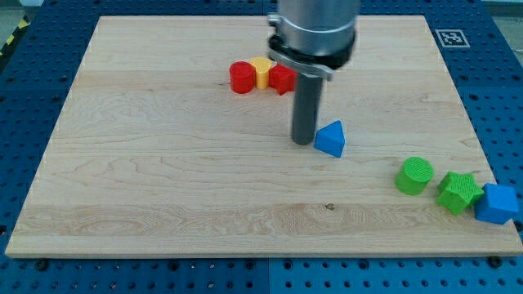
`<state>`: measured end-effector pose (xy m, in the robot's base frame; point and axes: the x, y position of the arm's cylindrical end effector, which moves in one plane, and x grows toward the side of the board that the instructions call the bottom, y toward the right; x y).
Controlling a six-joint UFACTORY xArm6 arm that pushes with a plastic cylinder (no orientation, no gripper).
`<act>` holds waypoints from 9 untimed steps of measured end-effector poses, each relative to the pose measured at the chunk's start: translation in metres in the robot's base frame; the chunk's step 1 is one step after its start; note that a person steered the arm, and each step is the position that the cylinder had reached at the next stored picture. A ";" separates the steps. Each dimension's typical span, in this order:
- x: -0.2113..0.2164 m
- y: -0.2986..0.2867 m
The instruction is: Move the triangle to the top of the green circle
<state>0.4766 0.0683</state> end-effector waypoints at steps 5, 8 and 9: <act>-0.004 0.098; 0.004 0.149; -0.016 0.149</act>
